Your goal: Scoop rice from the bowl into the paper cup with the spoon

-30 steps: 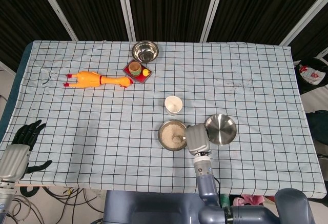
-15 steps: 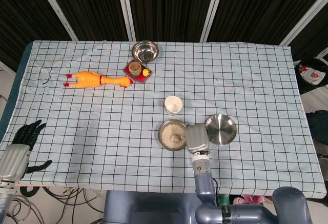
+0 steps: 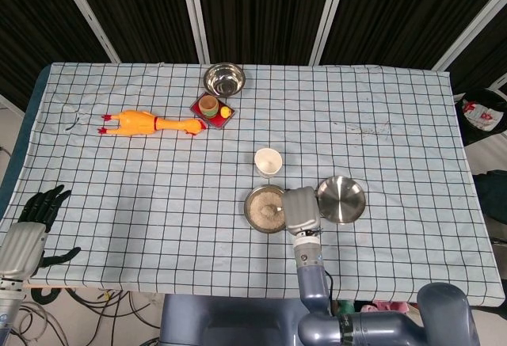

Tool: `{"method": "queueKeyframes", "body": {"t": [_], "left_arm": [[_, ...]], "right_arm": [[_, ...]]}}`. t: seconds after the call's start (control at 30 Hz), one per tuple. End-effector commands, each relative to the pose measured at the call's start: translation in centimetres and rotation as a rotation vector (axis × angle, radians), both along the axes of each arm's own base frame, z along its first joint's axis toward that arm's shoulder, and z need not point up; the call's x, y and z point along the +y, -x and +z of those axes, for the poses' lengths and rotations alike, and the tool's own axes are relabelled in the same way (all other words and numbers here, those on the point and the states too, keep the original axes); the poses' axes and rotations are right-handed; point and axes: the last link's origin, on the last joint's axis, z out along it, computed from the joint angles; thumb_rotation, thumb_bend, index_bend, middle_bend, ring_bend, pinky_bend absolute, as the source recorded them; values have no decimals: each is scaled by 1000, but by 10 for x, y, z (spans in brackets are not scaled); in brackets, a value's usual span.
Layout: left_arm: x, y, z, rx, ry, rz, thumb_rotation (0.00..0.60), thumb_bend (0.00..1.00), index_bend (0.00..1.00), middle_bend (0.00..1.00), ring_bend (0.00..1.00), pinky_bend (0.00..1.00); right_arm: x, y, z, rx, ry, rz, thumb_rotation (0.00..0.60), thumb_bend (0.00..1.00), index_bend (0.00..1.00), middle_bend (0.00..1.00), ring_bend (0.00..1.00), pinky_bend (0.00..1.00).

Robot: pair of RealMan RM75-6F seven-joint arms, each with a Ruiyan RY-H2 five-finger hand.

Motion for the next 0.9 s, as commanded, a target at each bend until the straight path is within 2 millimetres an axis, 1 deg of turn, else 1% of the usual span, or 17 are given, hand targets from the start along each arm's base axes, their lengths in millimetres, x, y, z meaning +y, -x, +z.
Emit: {"method": "queueKeyframes", "body": {"t": [0.03, 0.43, 0.67, 0.9], "left_arm": [[0, 0, 0, -1, 0, 1, 600, 0, 0, 0, 0, 0], [1, 1, 1, -3, -4, 11, 600, 0, 0, 0, 0, 0], [2, 2, 0, 3, -5, 21, 600, 0, 0, 0, 0, 0], [2, 4, -1, 11, -8, 36, 600, 0, 0, 0, 0, 0]], "right_arm": [[-1, -3, 0, -3, 0, -14, 600, 516, 733, 1000, 1000, 1000], [-11, -20, 6, -12, 8, -32, 600, 518, 733, 1000, 1000, 1000], [-21, -32, 16, -37, 33, -49, 600, 520, 737, 1000, 1000, 1000], [-38, -44, 31, -33, 66, -60, 600, 521, 737, 1000, 1000, 1000]]}}
